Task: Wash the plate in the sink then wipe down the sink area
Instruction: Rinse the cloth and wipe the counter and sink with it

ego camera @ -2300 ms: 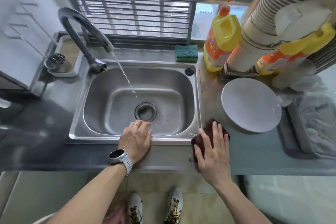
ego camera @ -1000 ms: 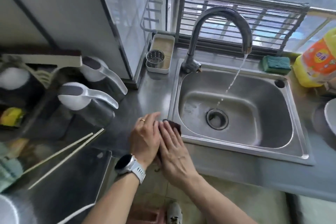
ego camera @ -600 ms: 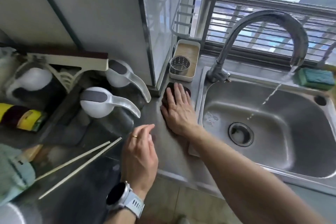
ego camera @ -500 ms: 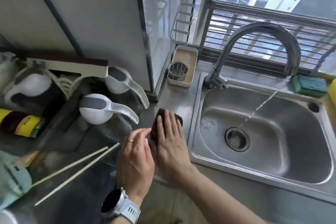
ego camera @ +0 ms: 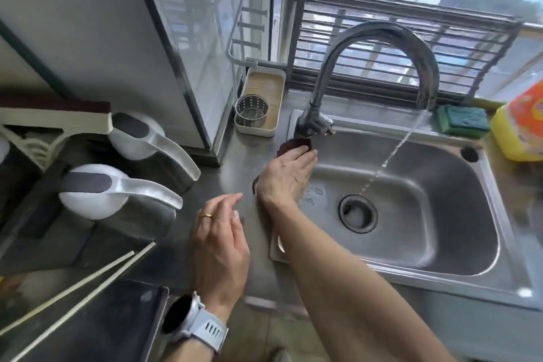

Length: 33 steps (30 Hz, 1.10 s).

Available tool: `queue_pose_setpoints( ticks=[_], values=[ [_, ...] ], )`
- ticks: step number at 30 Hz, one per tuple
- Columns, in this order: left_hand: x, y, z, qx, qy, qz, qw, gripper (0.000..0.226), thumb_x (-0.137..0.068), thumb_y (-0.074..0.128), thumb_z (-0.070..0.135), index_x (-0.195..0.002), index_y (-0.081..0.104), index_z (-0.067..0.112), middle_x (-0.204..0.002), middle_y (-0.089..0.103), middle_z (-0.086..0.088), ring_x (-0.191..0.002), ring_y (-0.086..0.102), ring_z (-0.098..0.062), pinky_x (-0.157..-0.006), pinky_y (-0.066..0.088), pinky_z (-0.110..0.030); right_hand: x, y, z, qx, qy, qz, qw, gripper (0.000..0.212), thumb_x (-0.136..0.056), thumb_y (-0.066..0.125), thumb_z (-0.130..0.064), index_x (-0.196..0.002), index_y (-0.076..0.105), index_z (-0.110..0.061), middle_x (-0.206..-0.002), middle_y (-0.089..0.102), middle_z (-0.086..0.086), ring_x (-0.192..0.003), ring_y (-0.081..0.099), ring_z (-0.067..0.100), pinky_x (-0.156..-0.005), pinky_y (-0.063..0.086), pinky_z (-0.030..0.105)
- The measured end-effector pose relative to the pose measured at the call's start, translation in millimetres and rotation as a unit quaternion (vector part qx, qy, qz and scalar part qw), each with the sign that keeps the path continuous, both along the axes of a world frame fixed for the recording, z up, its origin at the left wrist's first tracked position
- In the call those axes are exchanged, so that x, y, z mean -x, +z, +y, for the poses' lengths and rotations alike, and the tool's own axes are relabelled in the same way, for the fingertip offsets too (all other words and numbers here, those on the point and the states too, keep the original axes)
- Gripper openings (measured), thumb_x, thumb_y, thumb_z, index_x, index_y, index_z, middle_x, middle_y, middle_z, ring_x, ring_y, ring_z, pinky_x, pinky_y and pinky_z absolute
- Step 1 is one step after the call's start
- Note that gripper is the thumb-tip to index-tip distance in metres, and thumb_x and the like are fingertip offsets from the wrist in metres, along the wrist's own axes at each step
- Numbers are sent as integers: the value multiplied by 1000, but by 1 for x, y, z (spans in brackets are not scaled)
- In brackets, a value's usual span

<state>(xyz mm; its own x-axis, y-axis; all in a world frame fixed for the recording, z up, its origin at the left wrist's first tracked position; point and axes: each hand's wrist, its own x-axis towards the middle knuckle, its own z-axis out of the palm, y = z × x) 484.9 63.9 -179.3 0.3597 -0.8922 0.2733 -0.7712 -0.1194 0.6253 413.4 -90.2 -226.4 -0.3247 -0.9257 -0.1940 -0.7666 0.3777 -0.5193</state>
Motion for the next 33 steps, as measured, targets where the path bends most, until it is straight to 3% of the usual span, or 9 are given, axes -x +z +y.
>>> queue_pose_setpoints(
  ticks=[5, 9, 13, 16, 18, 21, 27, 30, 33],
  values=[
    [25, 5, -18, -3, -5, 25, 1000, 31, -98, 44, 14, -117, 69, 11, -120, 67, -6, -111, 59, -22, -99, 42, -31, 19, -13, 109, 126, 200, 95, 967, 67, -102, 49, -31, -156, 25, 2, -163, 19, 28, -152, 16, 42, -123, 23, 51],
    [58, -2, -24, -15, -62, 22, 998, 30, -96, 46, 15, -115, 69, 11, -120, 66, -8, -110, 60, -25, -100, 42, -31, 76, -16, 162, 138, 339, 118, 923, 76, -99, 52, -38, -160, 17, -8, -166, 16, 19, -155, 11, 34, -125, 20, 46],
    [98, -23, -24, -55, -126, -6, 991, 29, -94, 49, 15, -114, 70, 11, -115, 68, -9, -104, 61, -30, -96, 46, -39, 178, -9, 176, 113, 302, 106, 941, 59, -105, 41, -45, -147, 47, -5, -157, 40, 17, -148, 34, 33, -118, 33, 44],
    [126, -44, -17, -123, -172, -102, 972, 27, -94, 48, 29, -97, 72, 16, -92, 73, -8, -86, 67, -32, -85, 49, -42, 276, -2, 185, 98, 257, 127, 953, 52, -104, 39, -46, -138, 56, -10, -150, 49, 12, -141, 44, 31, -115, 37, 44],
    [145, -52, -15, -175, -215, -175, 945, 40, -95, 42, 40, -76, 69, 17, -72, 69, -7, -71, 66, -34, -76, 49, -41, 352, 1, 189, 80, 232, 151, 958, 48, -105, 38, -44, -137, 56, -15, -151, 48, 8, -142, 42, 29, -114, 37, 46],
    [164, -52, -22, -204, -246, -240, 917, 50, -93, 38, 46, -64, 65, 16, -66, 66, -6, -65, 68, -33, -65, 50, -37, 439, 9, 190, 74, 275, 192, 939, 46, -104, 40, -40, -142, 54, -18, -159, 38, 5, -149, 33, 24, -118, 32, 50],
    [161, -51, -42, -239, -351, -271, 864, 66, -91, 11, 62, -88, 64, 23, -90, 69, 1, -92, 68, -24, -82, 49, -35, 451, 1, 179, 114, 268, 142, 946, 43, -104, 43, -33, -140, 57, -15, -161, 37, 4, -151, 29, 22, -124, 25, 45],
    [159, -57, -42, -192, -370, -271, 868, 52, -95, 24, 57, -77, 61, 24, -76, 65, 1, -78, 68, -23, -72, 52, -36, 468, -2, 140, 110, 318, 156, 929, 43, -102, 44, -31, -137, 60, -12, -158, 41, 6, -150, 31, 26, -122, 26, 46],
    [157, -64, -42, -167, -360, -279, 874, 44, -95, 33, 55, -70, 55, 26, -68, 59, 5, -68, 65, -20, -64, 50, -33, 486, -8, 69, 90, 374, 250, 889, 41, -96, 58, -21, -136, 61, -10, -159, 40, 8, -149, 31, 32, -123, 23, 44]
  ],
)
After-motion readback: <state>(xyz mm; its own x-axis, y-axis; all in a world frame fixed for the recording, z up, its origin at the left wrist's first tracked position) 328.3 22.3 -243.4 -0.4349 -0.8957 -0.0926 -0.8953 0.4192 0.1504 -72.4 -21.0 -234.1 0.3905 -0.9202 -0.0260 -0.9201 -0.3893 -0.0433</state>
